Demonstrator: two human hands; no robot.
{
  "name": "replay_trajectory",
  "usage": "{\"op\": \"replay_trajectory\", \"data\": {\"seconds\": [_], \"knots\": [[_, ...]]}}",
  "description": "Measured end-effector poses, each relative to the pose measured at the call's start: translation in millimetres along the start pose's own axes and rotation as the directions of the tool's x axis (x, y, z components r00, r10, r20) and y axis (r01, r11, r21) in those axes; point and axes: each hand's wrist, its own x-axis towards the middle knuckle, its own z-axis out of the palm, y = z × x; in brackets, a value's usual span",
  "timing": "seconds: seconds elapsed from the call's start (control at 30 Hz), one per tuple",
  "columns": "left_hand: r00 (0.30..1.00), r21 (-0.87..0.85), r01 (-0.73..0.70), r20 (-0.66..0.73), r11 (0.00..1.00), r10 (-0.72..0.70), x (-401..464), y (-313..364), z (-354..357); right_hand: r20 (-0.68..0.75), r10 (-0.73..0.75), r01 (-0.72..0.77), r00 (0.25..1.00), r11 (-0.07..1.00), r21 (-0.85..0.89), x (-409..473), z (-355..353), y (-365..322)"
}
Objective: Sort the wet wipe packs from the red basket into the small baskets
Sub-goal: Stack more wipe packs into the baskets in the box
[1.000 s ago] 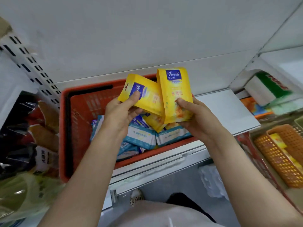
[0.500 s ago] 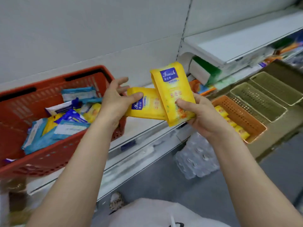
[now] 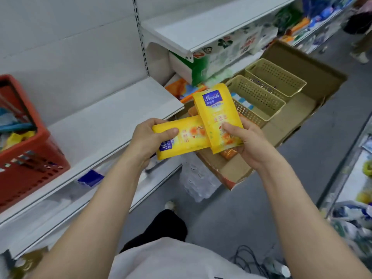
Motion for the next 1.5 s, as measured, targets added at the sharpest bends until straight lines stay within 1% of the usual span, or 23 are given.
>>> {"op": "replay_trajectory", "data": {"seconds": [0.1, 0.2, 0.3, 0.37, 0.5, 0.57, 0.63, 0.67, 0.73, 0.77, 0.8, 0.87, 0.93, 1.03, 1.1, 1.2, 1.27, 1.37, 1.43, 1.5], "knots": [[0.999, -0.013, -0.008, -0.032, 1.000, 0.008, 33, 1, 17, -0.074, 0.005, -0.002, 0.997, 0.999, 0.034, 29, -28, -1], [0.998, -0.007, -0.009, -0.065, 1.000, 0.009, 77, -2, 34, -0.135, 0.023, -0.023, 0.991, 1.000, 0.000, 62, -56, -5], [0.989, -0.021, 0.044, -0.140, 0.999, -0.047, 125, -4, 47, -0.145, 0.039, -0.055, 0.989, 0.993, -0.109, 100, -85, -15], [0.979, -0.028, 0.060, -0.193, 0.998, -0.064, 152, -4, 54, -0.142, 0.058, -0.088, 0.988, 0.973, -0.214, 126, -101, -21], [0.973, -0.039, 0.066, -0.218, 0.997, -0.073, 186, -2, 65, -0.124, 0.112, -0.155, 0.986, 0.890, -0.429, 178, -121, -18], [0.967, -0.031, 0.083, -0.241, 0.996, -0.088, 195, -3, 68, -0.090, 0.161, -0.184, 0.983, 0.814, -0.550, 202, -124, -10], [0.950, -0.024, 0.107, -0.293, 0.994, -0.110, 200, -8, 68, -0.044, 0.226, -0.195, 0.973, 0.704, -0.683, 224, -126, -1], [0.939, -0.024, 0.122, -0.320, 0.992, -0.124, 201, -11, 68, -0.010, 0.267, -0.183, 0.964, 0.631, -0.754, 235, -126, 3], [0.918, -0.029, 0.150, -0.368, 0.988, -0.151, 203, -18, 69, 0.068, 0.344, -0.093, 0.936, 0.430, -0.898, 260, -125, 11], [0.903, -0.033, 0.163, -0.397, 0.986, -0.162, 202, -22, 71, 0.096, 0.378, -0.039, 0.921, 0.335, -0.941, 273, -124, 15], [0.889, -0.038, 0.170, -0.426, 0.985, -0.170, 200, -26, 73, 0.115, 0.413, 0.001, 0.904, 0.267, -0.964, 286, -122, 20], [0.860, -0.064, 0.183, -0.473, 0.981, -0.192, 192, -35, 79, 0.143, 0.493, 0.055, 0.858, 0.190, -0.980, 308, -117, 29], [0.830, -0.112, 0.214, -0.502, 0.970, -0.241, 180, -44, 91, 0.182, 0.557, 0.110, 0.811, 0.160, -0.981, 327, -113, 34], [0.774, -0.157, 0.273, -0.551, 0.949, -0.313, 163, -61, 111, 0.271, 0.591, 0.237, 0.759, 0.136, -0.962, 352, -107, 40], [0.727, -0.213, 0.290, -0.584, 0.933, -0.360, 155, -71, 125, 0.331, 0.591, 0.356, 0.736, 0.079, -0.931, 362, -102, 47], [0.674, -0.273, 0.292, -0.621, 0.917, -0.399, 145, -82, 146, 0.395, 0.549, 0.480, 0.736, -0.013, -0.877, 366, -97, 58], [0.651, -0.294, 0.288, -0.638, 0.911, -0.411, 141, -85, 160, 0.452, 0.503, 0.545, 0.737, -0.047, -0.837, 361, -98, 64], [0.637, -0.319, 0.266, -0.650, 0.910, -0.414, 136, -89, 176, 0.533, 0.361, 0.594, 0.765, -0.076, -0.801, 349, -107, 72], [0.626, -0.324, 0.264, -0.659, 0.908, -0.417, 132, -91, 181, 0.575, 0.267, 0.619, 0.773, -0.122, -0.776, 342, -113, 76], [0.623, -0.320, 0.267, -0.662, 0.909, -0.416, 128, -94, 185, 0.593, 0.223, 0.629, 0.774, -0.157, -0.762, 338, -118, 80]]}}
